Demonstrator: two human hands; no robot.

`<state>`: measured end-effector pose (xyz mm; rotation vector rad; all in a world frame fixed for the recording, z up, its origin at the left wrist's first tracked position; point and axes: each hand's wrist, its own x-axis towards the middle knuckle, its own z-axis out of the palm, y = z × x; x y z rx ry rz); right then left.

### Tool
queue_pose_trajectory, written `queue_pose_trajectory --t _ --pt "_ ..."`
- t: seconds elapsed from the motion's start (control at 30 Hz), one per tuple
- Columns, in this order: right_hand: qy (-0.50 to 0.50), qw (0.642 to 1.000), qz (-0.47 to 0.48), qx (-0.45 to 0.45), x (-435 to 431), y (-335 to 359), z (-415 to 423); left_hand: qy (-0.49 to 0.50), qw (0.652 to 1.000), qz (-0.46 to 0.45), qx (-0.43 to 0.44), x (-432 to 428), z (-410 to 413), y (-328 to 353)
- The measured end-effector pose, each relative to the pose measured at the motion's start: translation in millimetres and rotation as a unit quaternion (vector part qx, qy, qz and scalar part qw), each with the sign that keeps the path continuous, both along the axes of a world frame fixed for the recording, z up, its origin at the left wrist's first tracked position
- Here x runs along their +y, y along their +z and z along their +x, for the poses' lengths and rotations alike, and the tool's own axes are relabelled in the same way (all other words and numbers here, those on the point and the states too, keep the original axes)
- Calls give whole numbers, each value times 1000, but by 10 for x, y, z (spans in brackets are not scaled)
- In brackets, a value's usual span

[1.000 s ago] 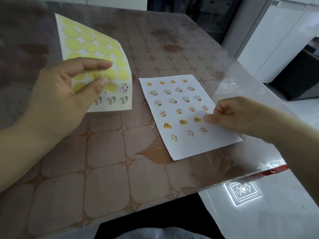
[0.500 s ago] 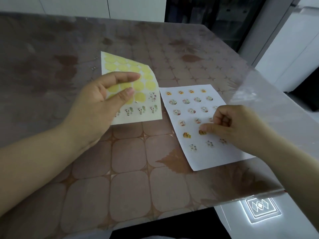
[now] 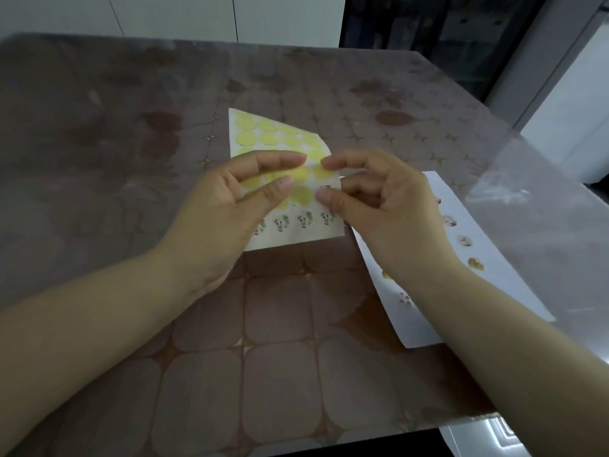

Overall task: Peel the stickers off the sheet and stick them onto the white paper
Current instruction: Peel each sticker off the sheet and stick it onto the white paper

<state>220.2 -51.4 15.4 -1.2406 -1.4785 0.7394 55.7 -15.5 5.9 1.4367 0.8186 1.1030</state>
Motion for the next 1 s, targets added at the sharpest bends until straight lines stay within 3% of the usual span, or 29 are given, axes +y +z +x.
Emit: queue_pose_trajectory --t 0.13,0.3,0.8,0.9,1.0 --pt "-25 998 11 48 -2 -74 -1 -14 998 -41 -34 7 19 -5" --pt "-44 997 42 42 5 -93 6 -12 994 -78 -71 -7 52 -4" --pt "-37 996 58 52 -8 -110 -1 -4 988 -136 -77 -35 65 55" --pt "-33 998 56 15 -22 -122 -6 -7 984 -167 -60 -14 41 45" --pt "-60 988 106 -92 -13 -146 -5 -5 981 -190 -48 0 17 35"
